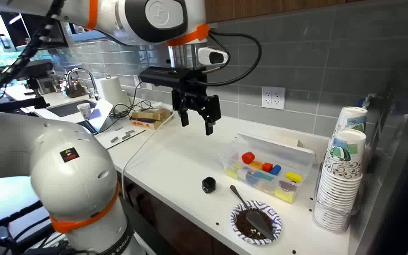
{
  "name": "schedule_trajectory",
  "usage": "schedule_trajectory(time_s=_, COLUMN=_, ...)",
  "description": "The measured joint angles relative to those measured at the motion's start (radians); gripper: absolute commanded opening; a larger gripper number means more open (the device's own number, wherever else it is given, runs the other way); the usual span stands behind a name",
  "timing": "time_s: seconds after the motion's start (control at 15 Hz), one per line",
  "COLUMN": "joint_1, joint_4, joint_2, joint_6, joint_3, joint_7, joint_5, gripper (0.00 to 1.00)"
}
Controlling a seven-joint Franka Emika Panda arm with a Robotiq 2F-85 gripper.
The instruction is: Put the white lid on the clear storage bin
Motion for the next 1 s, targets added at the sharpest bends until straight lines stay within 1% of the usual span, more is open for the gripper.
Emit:
schedule_trajectory(time_s=0.6, joint_1=-0.001, joint_4=0.0, joint_2=0.001, joint_6=0.001, joint_3=0.001, joint_7=0.011, joint_5=0.0, gripper=1.0)
schedule_trajectory(time_s=0.8, joint_1=-0.022, joint_4=0.001, joint_2=0.012, joint_6=0.03, joint_3=0.019, joint_7=0.103, joint_5=0.0, gripper=1.0)
schedule_trajectory(time_s=1.0, joint_1=-0.068, joint_4=0.001, joint_2=0.046, joint_6=0.105, joint_3=0.052, joint_7=0.234, joint_5=0.0, gripper=1.0)
